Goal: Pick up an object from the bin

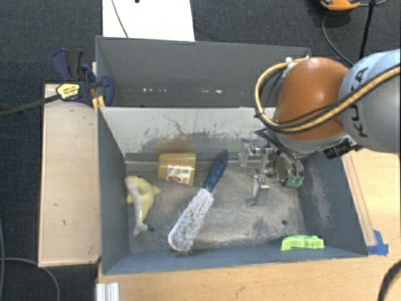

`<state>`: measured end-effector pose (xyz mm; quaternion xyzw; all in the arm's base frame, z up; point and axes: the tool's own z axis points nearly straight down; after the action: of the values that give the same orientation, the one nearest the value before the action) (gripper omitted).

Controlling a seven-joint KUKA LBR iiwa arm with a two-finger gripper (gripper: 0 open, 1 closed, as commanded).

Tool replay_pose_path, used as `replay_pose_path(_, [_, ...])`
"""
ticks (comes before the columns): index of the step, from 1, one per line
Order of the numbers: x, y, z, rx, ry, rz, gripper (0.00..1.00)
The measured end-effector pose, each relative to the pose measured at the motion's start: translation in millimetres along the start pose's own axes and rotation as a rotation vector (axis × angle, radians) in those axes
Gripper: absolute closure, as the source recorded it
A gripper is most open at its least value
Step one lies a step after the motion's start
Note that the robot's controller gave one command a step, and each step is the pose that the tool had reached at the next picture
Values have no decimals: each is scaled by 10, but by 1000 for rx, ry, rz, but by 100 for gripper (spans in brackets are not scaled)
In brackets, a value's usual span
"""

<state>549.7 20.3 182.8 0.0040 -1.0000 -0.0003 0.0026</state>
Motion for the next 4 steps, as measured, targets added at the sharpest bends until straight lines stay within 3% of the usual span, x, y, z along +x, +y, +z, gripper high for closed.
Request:
replay_pose_path(1, [-17, -1, -46, 0, -9, 1, 100])
replay_pose_path(2, [-17, -1, -46, -1, -9, 2, 0])
replay_pose_path(3, [-17, -1, -46, -1, -9, 2, 0])
replay_pose_path(4, [-187, 172, 325, 0, -18, 12, 0])
